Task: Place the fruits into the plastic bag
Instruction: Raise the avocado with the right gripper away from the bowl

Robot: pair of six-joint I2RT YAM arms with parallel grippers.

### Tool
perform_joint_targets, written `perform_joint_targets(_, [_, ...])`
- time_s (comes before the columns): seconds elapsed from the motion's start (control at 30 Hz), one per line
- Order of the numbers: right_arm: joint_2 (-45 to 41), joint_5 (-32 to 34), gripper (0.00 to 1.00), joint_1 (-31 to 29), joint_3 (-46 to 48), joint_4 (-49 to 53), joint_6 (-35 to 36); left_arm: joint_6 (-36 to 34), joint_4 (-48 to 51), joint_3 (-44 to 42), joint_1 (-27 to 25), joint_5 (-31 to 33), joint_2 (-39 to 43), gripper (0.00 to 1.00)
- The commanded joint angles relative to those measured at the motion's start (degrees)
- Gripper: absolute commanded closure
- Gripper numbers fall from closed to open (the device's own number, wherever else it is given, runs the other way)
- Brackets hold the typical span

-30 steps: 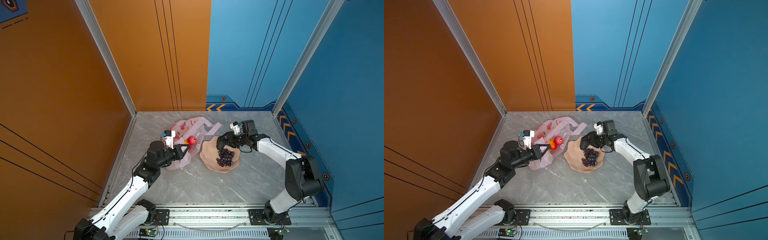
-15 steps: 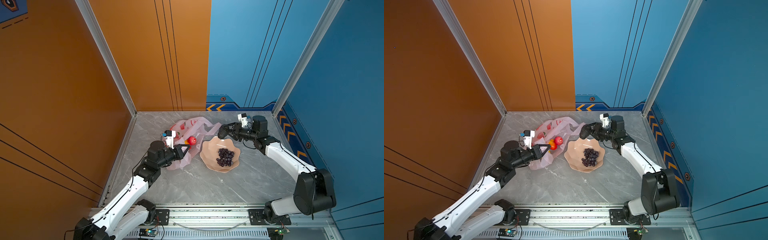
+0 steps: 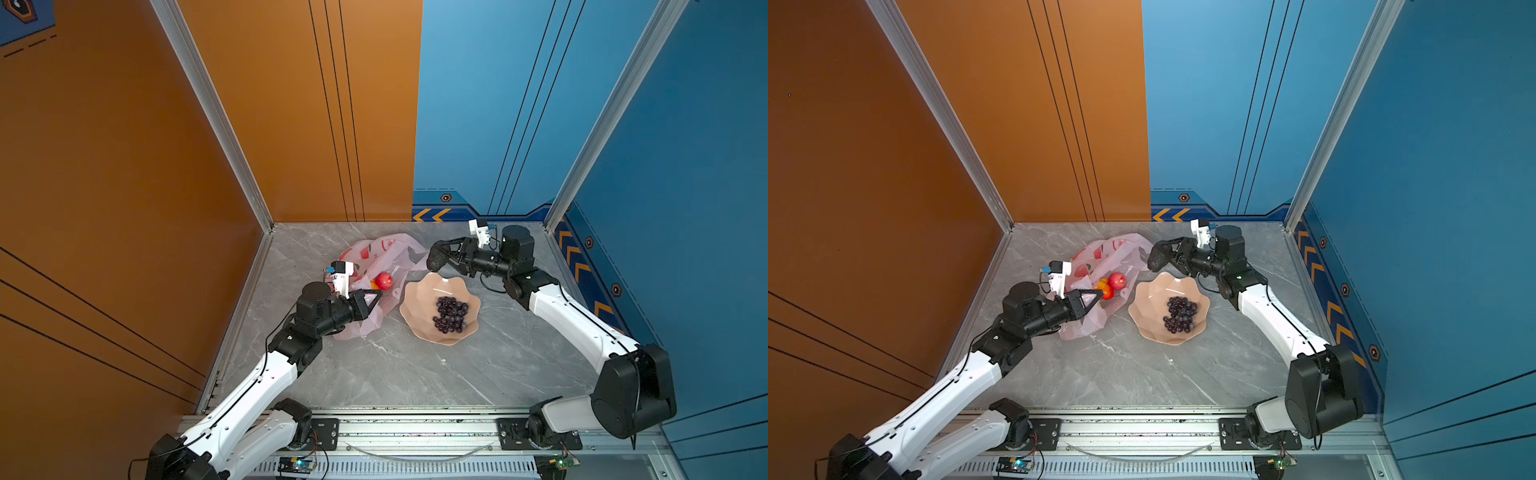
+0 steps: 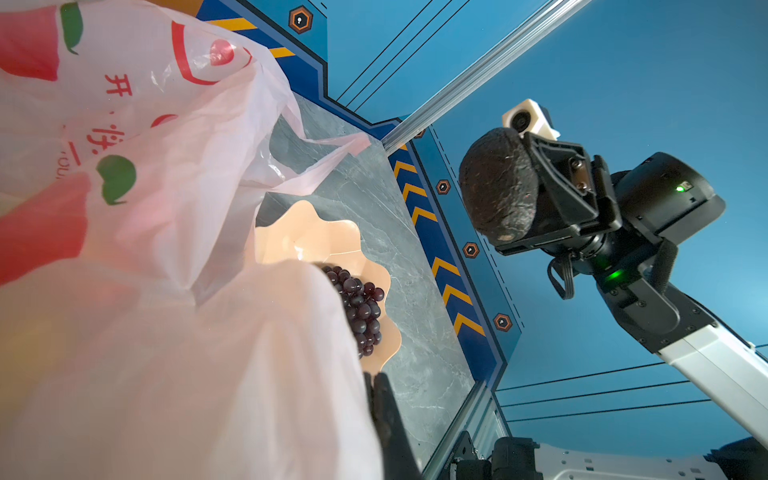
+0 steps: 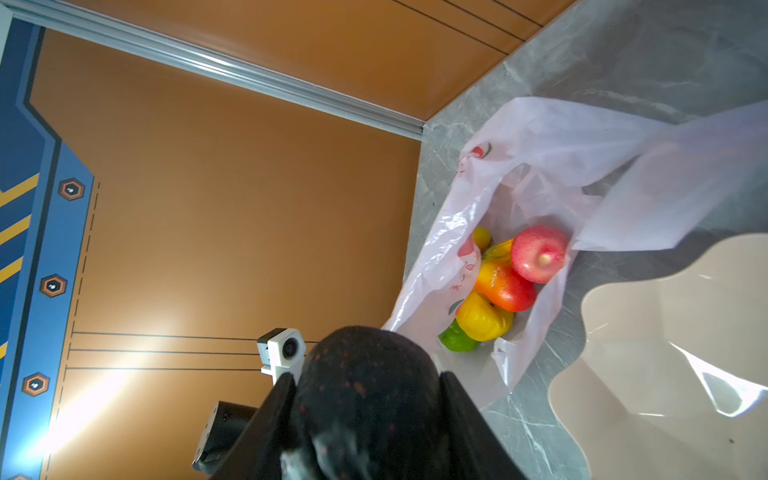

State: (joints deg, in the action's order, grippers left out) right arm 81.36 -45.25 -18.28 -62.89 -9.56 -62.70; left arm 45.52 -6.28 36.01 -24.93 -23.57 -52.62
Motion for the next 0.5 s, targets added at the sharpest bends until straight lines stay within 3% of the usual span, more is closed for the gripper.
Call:
perform_joint_targets(0.0, [0.57,-0.82,0.58,-1.54,-2.98,-2.13,-0.66,-0.12,-1.1,1.67,-0.52,0.87,0.15,1.0])
perform_joint_targets(0.47, [9.75,0.43,0.58,-10.05,-7.62,-2.74,-0.74,-0.43,-1.1,2.12,-0.69,0.94,-0.17,1.0])
